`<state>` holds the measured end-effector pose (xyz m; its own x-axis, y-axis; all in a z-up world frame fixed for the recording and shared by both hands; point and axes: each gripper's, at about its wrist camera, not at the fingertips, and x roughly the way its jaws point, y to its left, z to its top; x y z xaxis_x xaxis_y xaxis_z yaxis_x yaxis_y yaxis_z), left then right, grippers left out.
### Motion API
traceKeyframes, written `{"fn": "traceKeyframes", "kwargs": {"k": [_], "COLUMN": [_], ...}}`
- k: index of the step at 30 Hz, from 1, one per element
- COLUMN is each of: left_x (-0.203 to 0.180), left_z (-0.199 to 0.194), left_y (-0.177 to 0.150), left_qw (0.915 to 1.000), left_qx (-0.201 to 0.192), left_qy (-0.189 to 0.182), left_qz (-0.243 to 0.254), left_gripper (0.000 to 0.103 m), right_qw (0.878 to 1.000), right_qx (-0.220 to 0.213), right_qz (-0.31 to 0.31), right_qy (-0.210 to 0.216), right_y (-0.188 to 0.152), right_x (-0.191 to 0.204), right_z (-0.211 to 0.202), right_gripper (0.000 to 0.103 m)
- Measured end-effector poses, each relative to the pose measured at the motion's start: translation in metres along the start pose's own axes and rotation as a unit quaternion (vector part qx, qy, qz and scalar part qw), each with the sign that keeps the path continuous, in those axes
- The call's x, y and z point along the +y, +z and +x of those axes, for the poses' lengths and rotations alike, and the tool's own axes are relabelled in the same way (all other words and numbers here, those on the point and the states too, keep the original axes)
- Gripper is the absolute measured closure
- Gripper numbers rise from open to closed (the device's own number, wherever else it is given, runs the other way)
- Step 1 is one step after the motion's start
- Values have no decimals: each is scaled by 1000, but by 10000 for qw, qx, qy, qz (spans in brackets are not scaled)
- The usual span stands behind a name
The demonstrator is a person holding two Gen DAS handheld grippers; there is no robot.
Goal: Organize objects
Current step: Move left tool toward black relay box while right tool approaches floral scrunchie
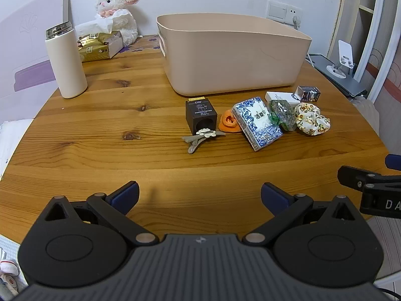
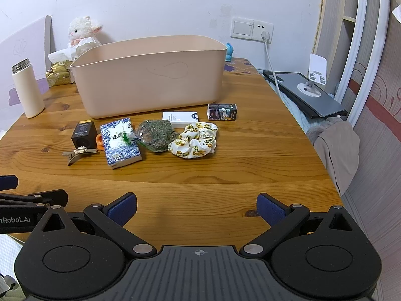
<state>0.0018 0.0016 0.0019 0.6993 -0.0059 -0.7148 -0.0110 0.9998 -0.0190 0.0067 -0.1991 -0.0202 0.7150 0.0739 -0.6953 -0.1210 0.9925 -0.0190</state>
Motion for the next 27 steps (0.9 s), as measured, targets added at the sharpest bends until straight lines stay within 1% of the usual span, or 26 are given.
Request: {"fn": "traceKeyframes", "kwargs": {"k": [27], "left_x": [-2], "left_z": [6], "left_y": [2], "left_qw": [10000], "left_qx": [-7], "left_qy": [43], "left_qz": [18], "left_gripper": [0], "right_qw": [10000], "right_qx": [7], "right_qz": [76], "right_qy": [-15], "right_y": [4], "right_x": [-5], "right_z": [6], "right_gripper": [0]}}
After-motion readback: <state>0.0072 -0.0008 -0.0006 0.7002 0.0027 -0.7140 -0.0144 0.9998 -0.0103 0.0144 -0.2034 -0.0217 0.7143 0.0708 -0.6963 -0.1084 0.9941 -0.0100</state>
